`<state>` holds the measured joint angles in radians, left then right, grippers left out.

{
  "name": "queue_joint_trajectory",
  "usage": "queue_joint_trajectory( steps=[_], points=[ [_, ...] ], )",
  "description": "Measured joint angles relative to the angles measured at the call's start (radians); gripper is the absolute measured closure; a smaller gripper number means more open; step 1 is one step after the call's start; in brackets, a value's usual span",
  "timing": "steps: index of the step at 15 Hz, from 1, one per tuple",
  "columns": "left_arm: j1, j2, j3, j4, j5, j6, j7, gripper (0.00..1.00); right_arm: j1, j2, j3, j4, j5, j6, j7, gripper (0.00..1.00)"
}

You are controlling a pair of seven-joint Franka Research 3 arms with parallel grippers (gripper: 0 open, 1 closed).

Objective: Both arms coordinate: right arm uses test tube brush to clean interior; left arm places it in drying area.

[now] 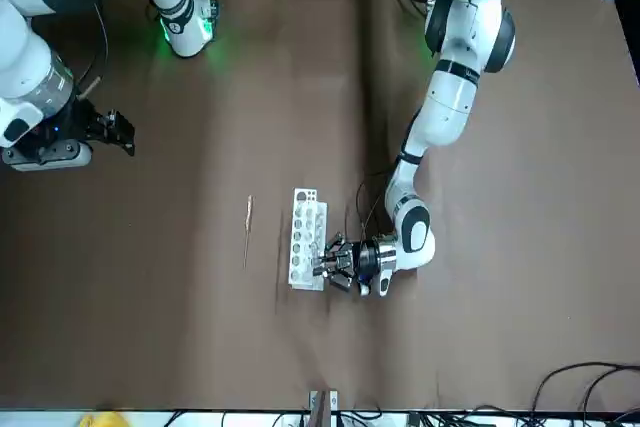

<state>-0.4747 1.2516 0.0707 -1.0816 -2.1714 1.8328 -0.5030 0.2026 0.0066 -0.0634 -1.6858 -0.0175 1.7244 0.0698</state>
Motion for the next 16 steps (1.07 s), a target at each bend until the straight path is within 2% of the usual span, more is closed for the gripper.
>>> queue_joint_trajectory(
  steps=[8, 11, 12, 14, 16],
  points=[
    [0.0, 0.005, 0.0, -0.001, 0.002, 0.0, 0.0, 0.77, 0.0, 0.0, 0.0, 0.0, 0.0, 0.0, 0.0, 0.0],
    [-0.001, 0.005, 0.0, -0.001, 0.002, 0.0, 0.0, 0.73, 0.0, 0.0, 0.0, 0.0, 0.0, 0.0, 0.0, 0.0],
    [-0.001, 0.005, 0.0, -0.001, 0.002, 0.0, 0.0, 0.67, 0.0, 0.0, 0.0, 0.0, 0.0, 0.0, 0.0, 0.0],
    [0.0, 0.005, 0.0, -0.001, 0.002, 0.0, 0.0, 0.63, 0.0, 0.001, 0.0, 0.0, 0.0, 0.001, 0.0, 0.0],
    [0.0, 0.005, 0.0, -0.001, 0.002, 0.001, -0.011, 0.46, 0.0, 0.001, 0.0, 0.0, 0.0, 0.001, 0.0, 0.0]
  ],
)
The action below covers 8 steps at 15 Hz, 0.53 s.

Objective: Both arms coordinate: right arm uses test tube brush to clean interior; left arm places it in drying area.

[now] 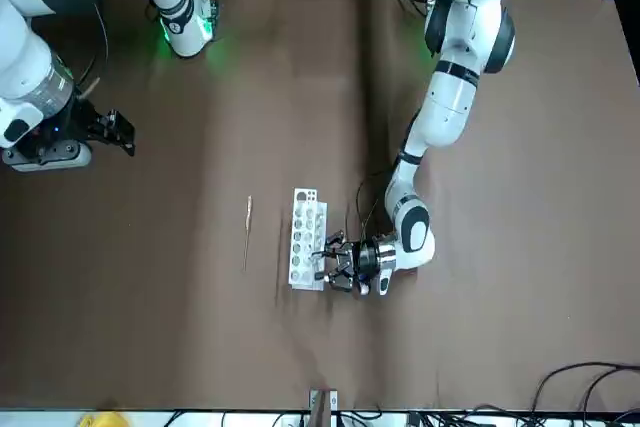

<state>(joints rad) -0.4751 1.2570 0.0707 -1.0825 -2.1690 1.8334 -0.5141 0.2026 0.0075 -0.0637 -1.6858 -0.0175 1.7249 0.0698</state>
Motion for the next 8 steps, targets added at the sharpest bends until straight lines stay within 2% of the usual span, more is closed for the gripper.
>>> queue_joint_trajectory(
  steps=[3, 5, 8],
  points=[
    [0.001, 0.0, 0.003, 0.003, 0.001, 0.0, -0.03, 0.19, 0.0, 0.001, -0.001, 0.0, 0.0, 0.0, 0.0, 0.0],
    [0.002, -0.011, 0.008, 0.015, 0.035, 0.002, -0.032, 0.02, 0.0, 0.001, -0.001, 0.0, 0.0, 0.001, 0.0, 0.0],
    [0.011, -0.076, 0.012, 0.015, 0.099, 0.014, -0.087, 0.0, -0.001, 0.002, -0.002, 0.0, 0.0, 0.005, 0.0, 0.0]
  ],
)
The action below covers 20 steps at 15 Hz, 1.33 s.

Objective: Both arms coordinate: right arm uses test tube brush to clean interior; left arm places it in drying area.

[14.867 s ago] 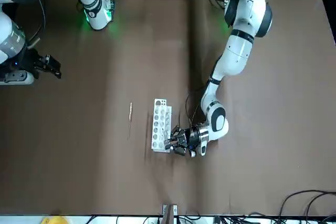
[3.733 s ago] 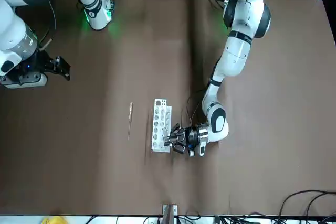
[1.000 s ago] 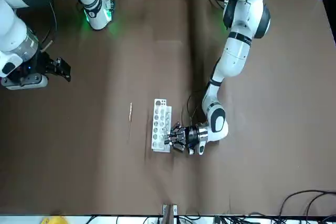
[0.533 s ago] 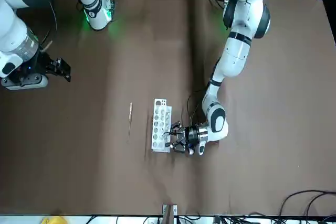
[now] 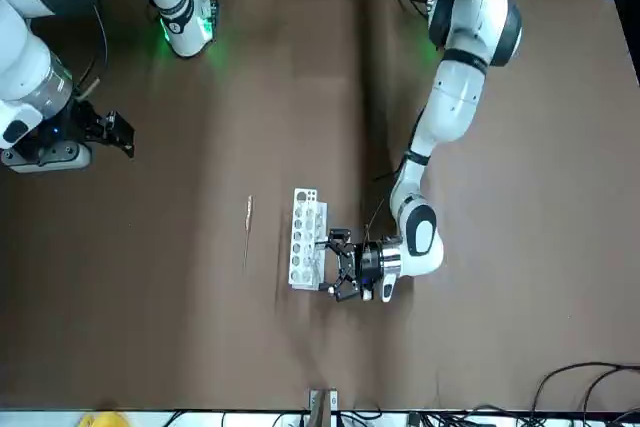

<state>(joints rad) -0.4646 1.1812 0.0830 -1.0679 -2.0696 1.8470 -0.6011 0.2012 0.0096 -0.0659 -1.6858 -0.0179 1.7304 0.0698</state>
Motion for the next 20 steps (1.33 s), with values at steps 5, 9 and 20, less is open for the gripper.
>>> queue_joint_trajectory(
  steps=[5, 9, 20],
  points=[
    [-0.001, -0.119, 0.004, -0.08, 0.053, 0.006, -0.093, 0.0, 0.0, 0.0, -0.001, 0.0, 0.0, 0.004, 0.0, 0.0],
    [0.01, -0.25, 0.004, -0.121, 0.251, 0.006, -0.143, 0.0, 0.0, 0.0, -0.001, 0.0, 0.0, 0.005, 0.0, 0.0],
    [0.221, -0.609, 0.007, -0.153, 1.391, -0.297, -0.35, 0.0, -0.043, 0.0, -0.008, 0.0, 0.001, 0.003, -0.02, 0.0]
  ],
)
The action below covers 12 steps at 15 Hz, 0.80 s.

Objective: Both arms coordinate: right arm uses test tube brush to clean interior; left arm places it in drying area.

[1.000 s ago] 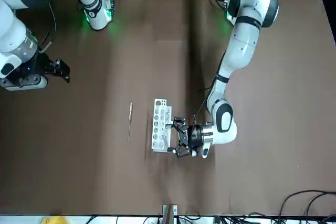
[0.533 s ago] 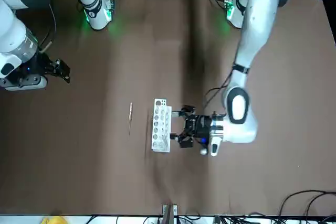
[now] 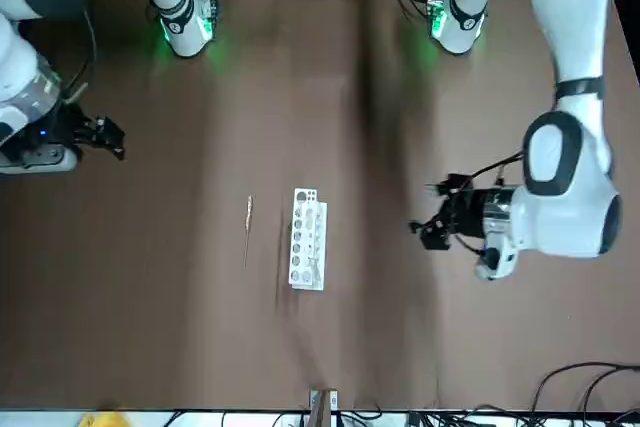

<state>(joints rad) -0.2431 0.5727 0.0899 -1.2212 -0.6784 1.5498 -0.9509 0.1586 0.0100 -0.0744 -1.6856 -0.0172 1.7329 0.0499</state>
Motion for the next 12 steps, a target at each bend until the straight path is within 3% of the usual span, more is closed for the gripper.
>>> queue_joint_trajectory(
  steps=[3, 5, 10, 12],
  points=[
    [0.003, -0.051, 0.0, -0.007, 0.202, -0.01, 0.105, 0.0, -0.056, 0.0, -0.003, 0.0, 0.001, -0.013, -0.08, 0.0],
    [0.006, -0.09, 0.0, -0.011, 0.334, -0.01, 0.315, 0.0, -0.067, -0.001, -0.001, 0.004, 0.001, -0.039, -0.094, 0.0],
    [0.013, -0.165, 0.003, -0.015, 0.497, -0.009, 0.705, 0.0, -0.063, -0.004, 0.005, 0.029, 0.001, -0.097, -0.094, 0.0],
    [0.027, -0.225, 0.004, -0.057, 0.519, -0.008, 0.799, 0.0, -0.063, -0.005, 0.005, 0.032, 0.001, -0.107, -0.094, 0.0]
  ],
)
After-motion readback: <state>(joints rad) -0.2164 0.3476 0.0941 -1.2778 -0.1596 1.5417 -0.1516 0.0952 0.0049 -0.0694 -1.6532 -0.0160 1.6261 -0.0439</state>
